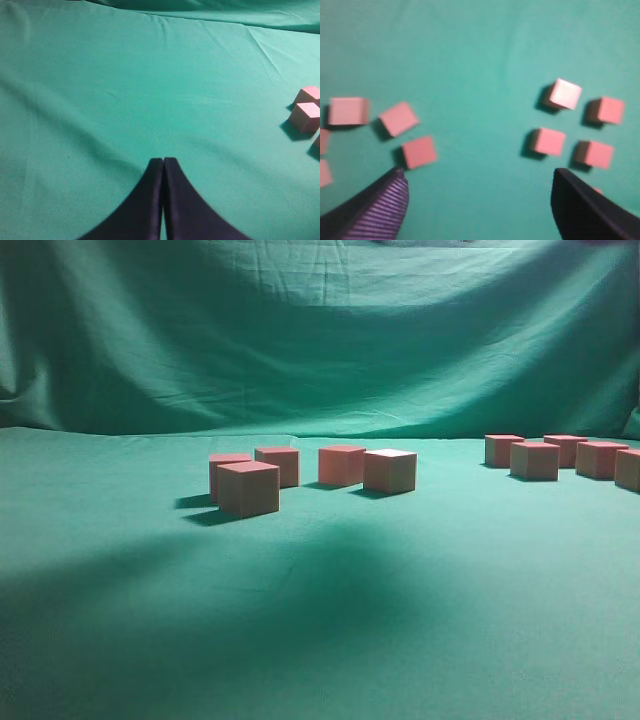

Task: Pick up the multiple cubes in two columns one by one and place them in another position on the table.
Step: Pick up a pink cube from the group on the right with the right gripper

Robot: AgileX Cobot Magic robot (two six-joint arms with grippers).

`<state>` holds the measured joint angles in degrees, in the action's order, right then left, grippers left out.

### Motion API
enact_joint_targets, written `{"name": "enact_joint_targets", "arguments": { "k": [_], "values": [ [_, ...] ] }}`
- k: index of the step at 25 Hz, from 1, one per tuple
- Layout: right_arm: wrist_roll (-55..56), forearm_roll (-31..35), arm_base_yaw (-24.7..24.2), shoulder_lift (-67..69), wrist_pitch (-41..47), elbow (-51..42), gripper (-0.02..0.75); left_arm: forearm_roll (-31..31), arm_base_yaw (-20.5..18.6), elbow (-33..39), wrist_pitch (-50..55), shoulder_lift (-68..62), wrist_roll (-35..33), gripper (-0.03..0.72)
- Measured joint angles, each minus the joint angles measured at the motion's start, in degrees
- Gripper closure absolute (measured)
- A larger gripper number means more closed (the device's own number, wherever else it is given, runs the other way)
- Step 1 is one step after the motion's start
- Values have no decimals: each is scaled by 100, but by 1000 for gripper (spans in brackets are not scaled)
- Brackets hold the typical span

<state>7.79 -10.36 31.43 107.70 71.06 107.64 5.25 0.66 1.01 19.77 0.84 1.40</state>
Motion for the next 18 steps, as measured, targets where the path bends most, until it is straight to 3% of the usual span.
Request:
{"name": "enact_joint_targets", "arguments": {
  "k": [9, 18],
  "values": [
    [148, 139, -1858, -468, -142, -2079, 175, 0, 0, 0, 0, 0, 0, 688],
    [-67, 528, -2559, -454, -1870, -3389, 175, 0, 0, 0, 0, 0, 0, 688]
  ]
}}
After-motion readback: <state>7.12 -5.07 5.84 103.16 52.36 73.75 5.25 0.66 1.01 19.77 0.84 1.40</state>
